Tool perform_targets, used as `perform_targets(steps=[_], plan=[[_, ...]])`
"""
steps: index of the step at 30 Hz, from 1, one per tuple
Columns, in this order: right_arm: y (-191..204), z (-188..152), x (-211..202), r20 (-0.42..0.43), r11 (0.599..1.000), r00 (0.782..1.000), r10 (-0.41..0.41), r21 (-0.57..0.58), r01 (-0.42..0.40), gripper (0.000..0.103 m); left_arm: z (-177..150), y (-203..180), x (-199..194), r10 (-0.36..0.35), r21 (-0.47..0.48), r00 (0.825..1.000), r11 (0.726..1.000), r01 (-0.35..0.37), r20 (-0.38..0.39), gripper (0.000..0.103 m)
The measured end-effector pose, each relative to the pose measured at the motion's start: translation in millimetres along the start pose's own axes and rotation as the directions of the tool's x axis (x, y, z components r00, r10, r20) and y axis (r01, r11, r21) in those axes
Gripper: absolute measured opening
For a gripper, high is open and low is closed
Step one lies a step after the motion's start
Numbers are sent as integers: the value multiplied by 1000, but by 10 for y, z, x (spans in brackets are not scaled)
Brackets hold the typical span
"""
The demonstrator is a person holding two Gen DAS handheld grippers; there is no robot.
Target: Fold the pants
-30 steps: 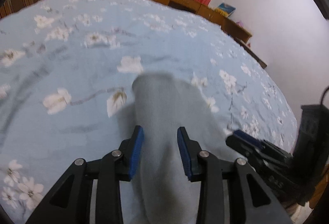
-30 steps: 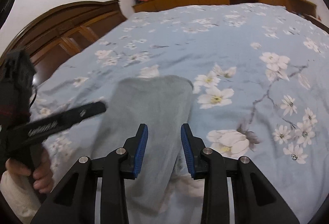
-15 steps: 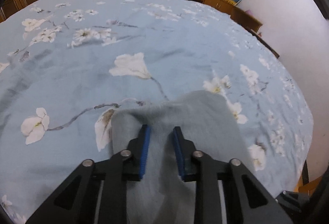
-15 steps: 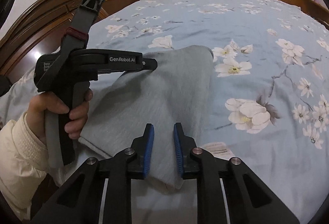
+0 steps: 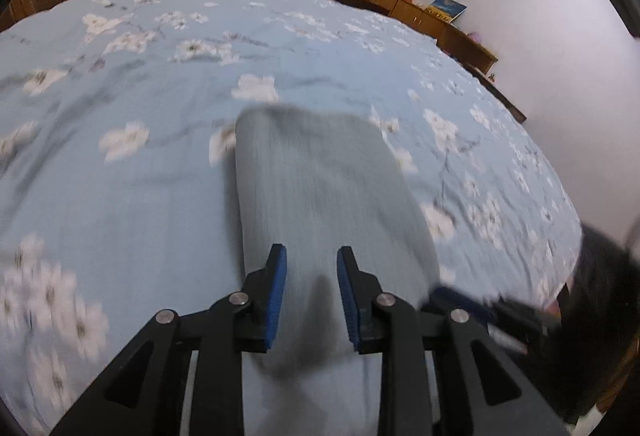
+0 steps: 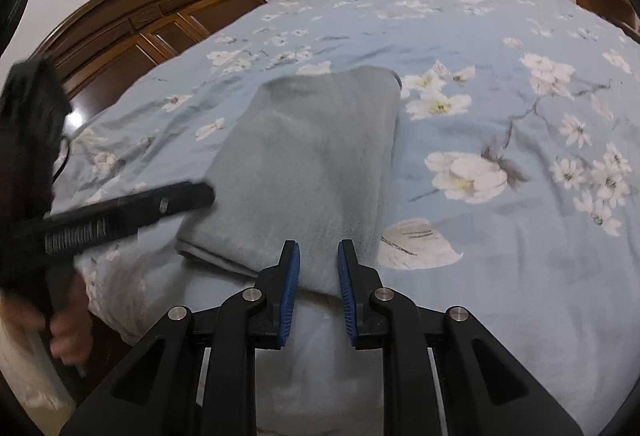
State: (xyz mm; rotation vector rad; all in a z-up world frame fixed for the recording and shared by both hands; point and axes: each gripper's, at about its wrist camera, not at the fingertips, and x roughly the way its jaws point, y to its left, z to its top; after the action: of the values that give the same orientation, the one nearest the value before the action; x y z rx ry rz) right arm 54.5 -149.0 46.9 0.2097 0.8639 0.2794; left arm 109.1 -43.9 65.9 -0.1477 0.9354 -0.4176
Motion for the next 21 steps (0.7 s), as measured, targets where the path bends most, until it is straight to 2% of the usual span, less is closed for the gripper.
perform_targets(steps=[2, 3, 6, 9, 11, 14, 16, 18, 21], plan=[[-31, -2, 77, -21, 1000, 1000, -4, 12, 4, 21, -107, -19, 45, 58, 25, 998, 998, -58, -5, 29], [-35, -3, 68, -25, 1000, 1000, -6, 24, 7, 21, -138, -20, 76, 83, 30, 996, 996, -83, -14, 33], [5, 1, -101, -1, 1000, 1000, -22, 21, 22, 22, -191, -38, 38, 97, 6, 995, 995, -97, -9, 34], [43, 3, -258, 13, 998, 998, -69, 12, 68, 43, -249, -102, -96, 102, 19, 995, 995, -102, 19, 34], [57, -25, -361, 26, 996, 996, -89, 18, 89, 52, -299, -147, -161, 111, 30, 993, 993, -111, 29, 35], [72, -84, -444, 29, 994, 993, -113, 20, 112, 63, -388, -198, -218, 132, 25, 991, 991, -133, 29, 49], [75, -141, -460, 17, 989, 989, -146, 8, 146, 66, -446, -215, -228, 154, 25, 988, 988, -154, 29, 65], [53, -189, -442, 1, 986, 986, -167, 4, 167, 70, -501, -230, -214, 186, 30, 982, 982, -187, 23, 76], [-8, -243, -352, -35, 981, 981, -193, 18, 194, 72, -563, -211, -171, 216, 23, 976, 976, -216, 10, 85]])
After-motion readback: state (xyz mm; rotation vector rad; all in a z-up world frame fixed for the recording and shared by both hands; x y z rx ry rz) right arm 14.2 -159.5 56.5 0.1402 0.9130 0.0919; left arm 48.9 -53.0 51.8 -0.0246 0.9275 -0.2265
